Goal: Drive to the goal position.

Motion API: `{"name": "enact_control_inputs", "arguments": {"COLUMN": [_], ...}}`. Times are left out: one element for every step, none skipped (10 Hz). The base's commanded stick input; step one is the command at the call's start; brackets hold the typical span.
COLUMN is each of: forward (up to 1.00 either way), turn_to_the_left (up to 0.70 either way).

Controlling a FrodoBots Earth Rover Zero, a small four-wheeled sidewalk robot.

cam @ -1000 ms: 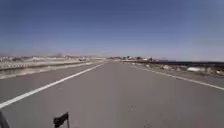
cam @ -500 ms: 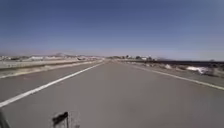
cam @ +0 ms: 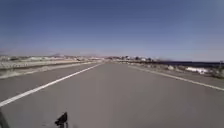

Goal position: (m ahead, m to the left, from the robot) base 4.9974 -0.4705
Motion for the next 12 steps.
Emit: {"name": "enact_control_inputs", "arguments": {"forward": [1.00,1.00,1.00,1.00,1.00,1.00,1.00,1.00,1.00,1.00,1.00,1.00], "turn_to_the_left": [0.00,0.00,0.00,0.00,0.00,0.00,0.00,0.00,0.00,0.00,0.00,0.00]}}
